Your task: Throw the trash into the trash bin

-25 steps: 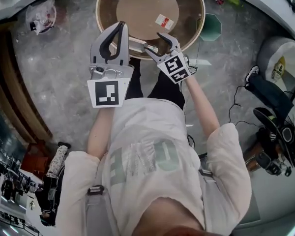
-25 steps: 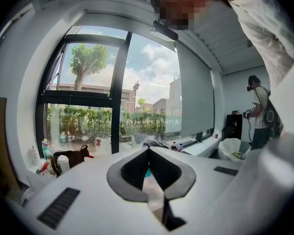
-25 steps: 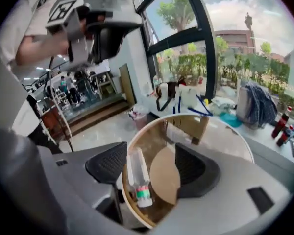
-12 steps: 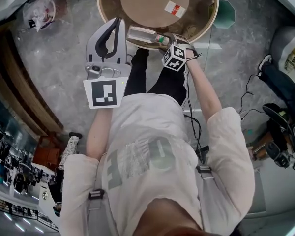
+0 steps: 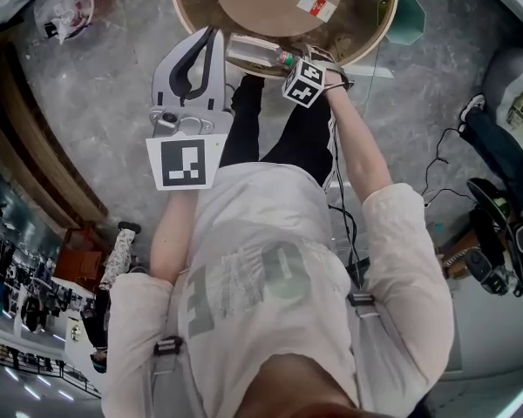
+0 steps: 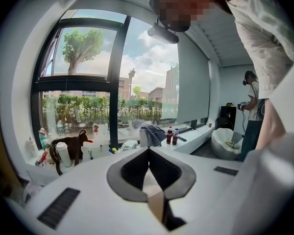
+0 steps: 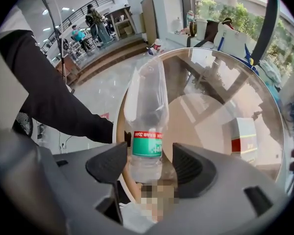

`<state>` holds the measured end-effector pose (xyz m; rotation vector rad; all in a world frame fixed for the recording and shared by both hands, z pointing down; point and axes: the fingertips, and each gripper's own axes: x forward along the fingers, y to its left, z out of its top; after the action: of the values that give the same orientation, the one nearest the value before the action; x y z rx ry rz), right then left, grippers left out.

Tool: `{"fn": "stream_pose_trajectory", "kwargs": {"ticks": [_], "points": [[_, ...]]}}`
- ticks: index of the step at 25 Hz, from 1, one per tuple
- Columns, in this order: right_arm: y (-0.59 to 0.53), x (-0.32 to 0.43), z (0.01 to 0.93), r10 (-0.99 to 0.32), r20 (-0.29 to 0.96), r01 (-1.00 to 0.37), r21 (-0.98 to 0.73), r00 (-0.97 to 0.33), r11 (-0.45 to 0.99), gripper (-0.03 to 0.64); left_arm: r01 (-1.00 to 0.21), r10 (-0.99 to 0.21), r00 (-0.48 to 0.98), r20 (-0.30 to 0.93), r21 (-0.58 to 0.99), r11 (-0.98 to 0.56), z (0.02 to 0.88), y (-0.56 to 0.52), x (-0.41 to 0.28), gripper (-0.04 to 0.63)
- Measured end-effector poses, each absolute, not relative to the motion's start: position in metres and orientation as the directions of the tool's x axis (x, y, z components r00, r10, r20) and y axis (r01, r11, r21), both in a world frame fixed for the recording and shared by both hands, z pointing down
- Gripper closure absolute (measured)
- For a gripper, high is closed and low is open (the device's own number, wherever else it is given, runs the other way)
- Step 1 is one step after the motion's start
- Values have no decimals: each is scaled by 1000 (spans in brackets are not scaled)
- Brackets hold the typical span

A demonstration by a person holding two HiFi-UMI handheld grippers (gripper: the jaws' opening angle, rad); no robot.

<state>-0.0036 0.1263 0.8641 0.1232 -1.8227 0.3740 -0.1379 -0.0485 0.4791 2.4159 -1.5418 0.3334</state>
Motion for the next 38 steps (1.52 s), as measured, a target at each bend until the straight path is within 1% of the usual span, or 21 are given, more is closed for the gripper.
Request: {"fn": "stream_pose_trajectory", "kwargs": {"ticks": [6, 7, 8, 10, 14, 17, 21, 25, 27, 31, 35, 38], "points": [[131, 1, 875, 138, 957, -241, -201, -254, 949, 324, -918, -859, 391, 331, 79, -388, 482, -49, -141, 583], [129, 3, 876, 132, 961, -237, -190, -242, 953, 387, -920, -860, 388, 332, 80, -385, 484, -48, -141, 583], [127, 4, 877, 125, 965, -236, -180, -230, 955, 411, -920, -860, 387, 334, 81, -383, 485, -46, -140, 583], [125, 5, 874, 120, 967, -258, -178, -225, 949, 411, -920, -859, 388, 333, 87, -382, 485, -43, -139, 583], [117, 8, 859, 95, 965, -356, -181, -244, 917, 411, -917, -863, 398, 311, 91, -389, 474, -39, -131, 583], [97, 1, 833, 14, 954, -427, -146, -298, 893, 411, -913, -870, 406, 279, 85, -399, 459, -40, -127, 583], [53, -19, 765, -168, 895, -535, -89, -413, 840, 411, -910, -882, 414, 223, 73, -409, 431, -44, -123, 583], [-20, -32, 665, -424, 757, -674, -29, -497, 739, 411, -907, -900, 421, 116, 43, -419, 390, -61, -118, 583], [-46, -33, 610, -523, 675, -728, -31, -520, 685, 411, -908, -906, 418, 68, 28, -417, 369, -66, -117, 583], [-80, -33, 505, -655, 511, -772, -26, -556, 635, 411, -908, -908, 419, 2, -1, -419, 338, -77, -114, 583], [-110, -22, 397, -776, 291, -807, 21, -559, 590, 411, -902, -896, 432, -99, -36, -431, 295, -101, -106, 583], [-111, -9, 335, -828, 140, -838, -32, -544, 545, 411, -896, -882, 442, -160, -36, -442, 267, -108, -99, 583]]}}
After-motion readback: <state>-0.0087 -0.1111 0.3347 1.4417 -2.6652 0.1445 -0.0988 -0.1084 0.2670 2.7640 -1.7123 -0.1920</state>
